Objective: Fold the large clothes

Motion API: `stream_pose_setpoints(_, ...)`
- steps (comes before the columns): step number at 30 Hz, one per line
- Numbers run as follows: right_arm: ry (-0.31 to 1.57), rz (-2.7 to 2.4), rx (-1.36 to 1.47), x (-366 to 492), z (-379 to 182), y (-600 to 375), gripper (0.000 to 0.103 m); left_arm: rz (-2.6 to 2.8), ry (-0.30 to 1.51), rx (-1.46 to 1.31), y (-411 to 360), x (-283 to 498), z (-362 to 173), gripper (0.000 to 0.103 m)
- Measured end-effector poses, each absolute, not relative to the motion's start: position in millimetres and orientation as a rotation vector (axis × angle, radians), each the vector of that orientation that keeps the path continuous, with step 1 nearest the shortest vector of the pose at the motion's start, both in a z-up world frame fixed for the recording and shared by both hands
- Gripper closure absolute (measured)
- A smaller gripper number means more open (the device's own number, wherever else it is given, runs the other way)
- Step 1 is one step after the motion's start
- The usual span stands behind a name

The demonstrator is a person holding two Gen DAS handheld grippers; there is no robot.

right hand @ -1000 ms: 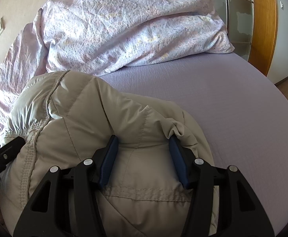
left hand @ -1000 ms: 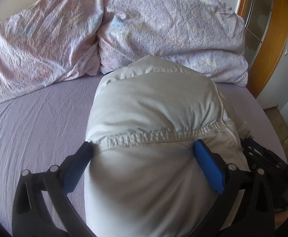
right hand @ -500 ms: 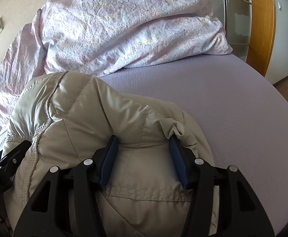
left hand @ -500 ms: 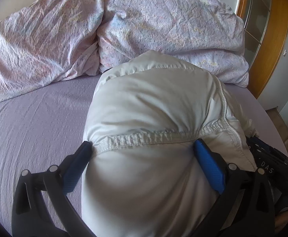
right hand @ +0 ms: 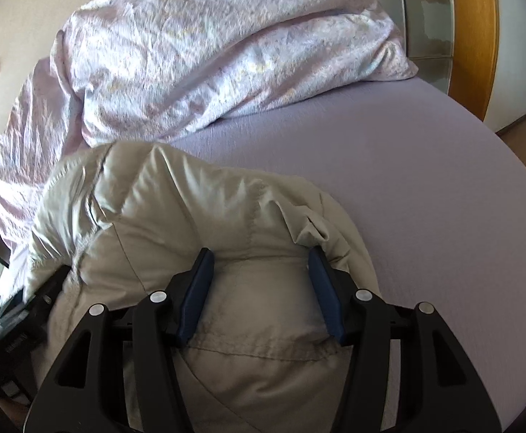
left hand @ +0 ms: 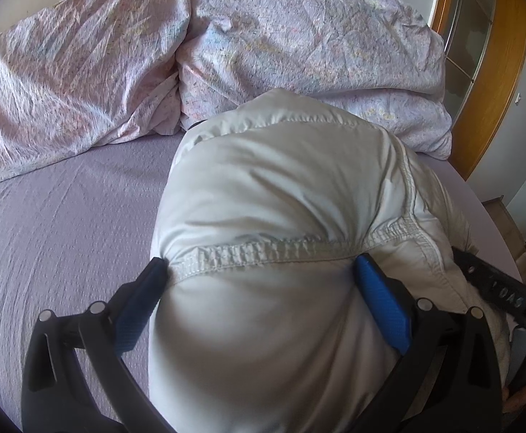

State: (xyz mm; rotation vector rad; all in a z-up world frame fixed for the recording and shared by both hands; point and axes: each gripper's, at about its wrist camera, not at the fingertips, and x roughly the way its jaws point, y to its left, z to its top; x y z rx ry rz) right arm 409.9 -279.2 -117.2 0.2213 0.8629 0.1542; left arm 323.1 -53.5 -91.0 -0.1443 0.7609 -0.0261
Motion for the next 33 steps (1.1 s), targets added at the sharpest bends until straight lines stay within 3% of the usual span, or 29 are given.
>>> stream_pose_setpoints(7,0.862,0.192,0.234,415,-129,-280,0.046,-0.022,0.763,-0.144,-55,323,-91,0.002)
stream_pose_setpoints(14,0.852,0.177,0.263,391,-103,-292,0.046,-0.028,0.765,-0.154,-52,323,-91,0.002)
stream_pose_setpoints(27,0.946,0.194,0.276,399,-127,-292,0.043,-0.027,0.794,-0.137,-53,324,-86,0.002)
stream_pose_setpoints(31,1.013,0.227,0.294,405,-114,-299,0.040,-0.018,0.810,-0.116,-50,317,-75,0.002)
stream_pose_setpoints(33,1.018,0.250,0.304,402,-105,-306,0.030,-0.008,0.800,-0.099,-47,310,-69,0.002)
